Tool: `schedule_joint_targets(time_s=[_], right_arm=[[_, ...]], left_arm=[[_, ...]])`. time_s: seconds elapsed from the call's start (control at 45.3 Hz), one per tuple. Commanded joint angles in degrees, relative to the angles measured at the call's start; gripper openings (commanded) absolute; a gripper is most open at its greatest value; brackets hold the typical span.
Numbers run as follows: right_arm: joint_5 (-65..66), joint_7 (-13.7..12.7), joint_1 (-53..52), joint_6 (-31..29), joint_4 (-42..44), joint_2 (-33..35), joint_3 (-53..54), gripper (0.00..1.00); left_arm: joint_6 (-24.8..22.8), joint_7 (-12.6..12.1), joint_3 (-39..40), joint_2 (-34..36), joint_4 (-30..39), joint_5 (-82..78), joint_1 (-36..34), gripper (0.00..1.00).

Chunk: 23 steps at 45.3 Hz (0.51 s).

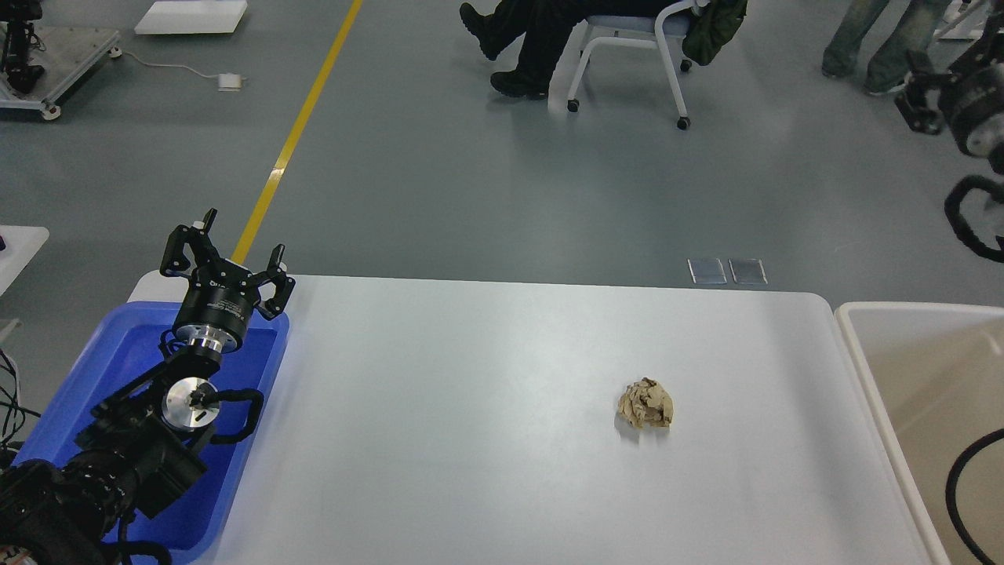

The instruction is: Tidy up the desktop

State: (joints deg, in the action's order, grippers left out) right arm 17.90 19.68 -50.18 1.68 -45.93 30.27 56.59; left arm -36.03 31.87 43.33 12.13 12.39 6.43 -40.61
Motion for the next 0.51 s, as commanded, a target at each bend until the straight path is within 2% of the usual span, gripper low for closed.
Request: schedule_joint_targets(time_s=[0.0, 0.176, 0.485], right_arm=[[0.38, 7.04, 11.15, -0.89, -1.88, -8.56, 3.26, 1.00], [0.38, 6.95, 16.51, -0.88, -1.70, -12.78, 3.17, 1.00], [-0.06, 6.95, 19.15, -0.88, -1.09, -13.05, 3.26, 1.00]], left_arm=[[0.00, 0.03, 0.00, 0.00, 0.00, -0.01, 0.00, 1.00], [0.00, 0.03, 0.00, 0.00, 0.00, -0.01, 0.00, 1.00], [0.00, -0.05, 0.00, 0.00, 0.00, -0.01, 0.00, 1.00]])
